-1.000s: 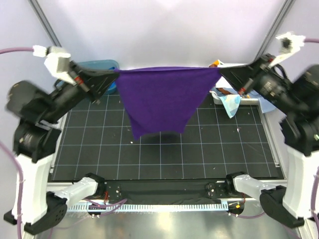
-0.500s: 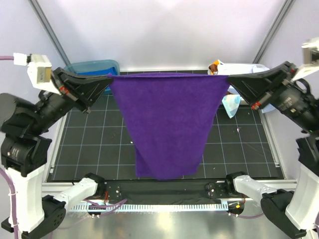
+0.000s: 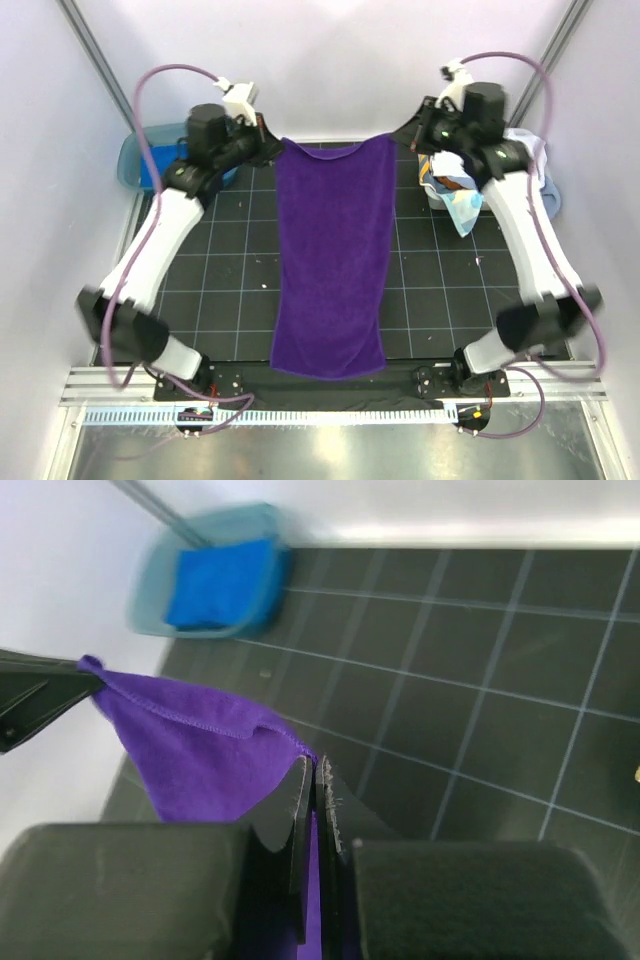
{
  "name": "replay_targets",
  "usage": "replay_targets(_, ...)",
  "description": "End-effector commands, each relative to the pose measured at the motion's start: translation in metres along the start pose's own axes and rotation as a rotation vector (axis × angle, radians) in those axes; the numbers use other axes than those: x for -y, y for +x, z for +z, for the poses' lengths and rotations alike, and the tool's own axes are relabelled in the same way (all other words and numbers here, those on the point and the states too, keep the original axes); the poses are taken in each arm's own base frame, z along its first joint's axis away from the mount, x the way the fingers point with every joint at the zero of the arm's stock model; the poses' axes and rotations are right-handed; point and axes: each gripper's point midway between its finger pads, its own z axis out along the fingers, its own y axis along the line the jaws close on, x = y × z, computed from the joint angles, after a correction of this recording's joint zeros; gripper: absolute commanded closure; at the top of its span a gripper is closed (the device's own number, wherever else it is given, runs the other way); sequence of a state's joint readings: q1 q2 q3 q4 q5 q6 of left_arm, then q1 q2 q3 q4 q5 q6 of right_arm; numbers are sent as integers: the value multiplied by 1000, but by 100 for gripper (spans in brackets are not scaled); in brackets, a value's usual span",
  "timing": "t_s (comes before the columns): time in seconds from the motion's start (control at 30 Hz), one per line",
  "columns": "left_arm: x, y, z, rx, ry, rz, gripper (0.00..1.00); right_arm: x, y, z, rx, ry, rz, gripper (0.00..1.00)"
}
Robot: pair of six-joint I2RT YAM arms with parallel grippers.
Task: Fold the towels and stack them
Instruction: Flatten out the crumpled towel
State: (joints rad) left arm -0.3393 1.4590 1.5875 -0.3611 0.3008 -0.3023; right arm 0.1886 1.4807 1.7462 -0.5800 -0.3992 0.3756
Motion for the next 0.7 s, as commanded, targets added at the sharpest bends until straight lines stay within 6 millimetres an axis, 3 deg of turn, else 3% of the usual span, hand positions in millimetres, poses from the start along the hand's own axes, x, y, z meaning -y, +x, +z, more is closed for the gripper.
replay_targets(0.0, -53, -16, 42, 64, -103, 20, 100, 50, -4, 67, 20, 55, -1, 99)
replay_targets(0.03, -71, -4, 68, 31, -119, 7, 100, 63, 2, 84, -2, 71, 12, 99)
replay_targets(0.07, -83, 1, 80, 22, -130, 1, 100, 68, -7, 94, 10, 73, 8, 99)
replay_targets(0.1, -93, -2, 90, 36, -134, -6, 100, 92, 10, 120, -36, 103, 36, 99)
replay_targets(0.13, -110, 11, 113, 13, -149, -21, 100, 95, -1, 128, -14, 100, 30, 99)
replay_targets(0.2, -128, 16, 131, 13, -169, -32, 100, 111, 2, 146, -30, 118, 50, 99)
replay_targets(0.23, -137, 19, 138, 15, -189, -34, 100, 128, 15, 163, -62, 135, 63, 99)
replay_targets(0.27, -148, 22, 152, 14, -201, -36, 100, 129, 3, 169, -38, 137, 49, 99)
replay_targets(0.37, -175, 23, 166, 28, -250, -48, 100, 151, 5, 187, -44, 179, 44, 99)
replay_targets(0.43, -187, 23, 172, 32, -253, -56, 100, 155, 2, 194, -33, 178, 43, 99)
replay_targets(0.47, -188, 18, 173, 43, -248, -55, 100, 162, 8, 199, -44, 184, 51, 99)
replay_targets(0.67, -195, 32, 180, 20, -245, -60, 100, 170, 19, 206, -53, 184, 53, 99)
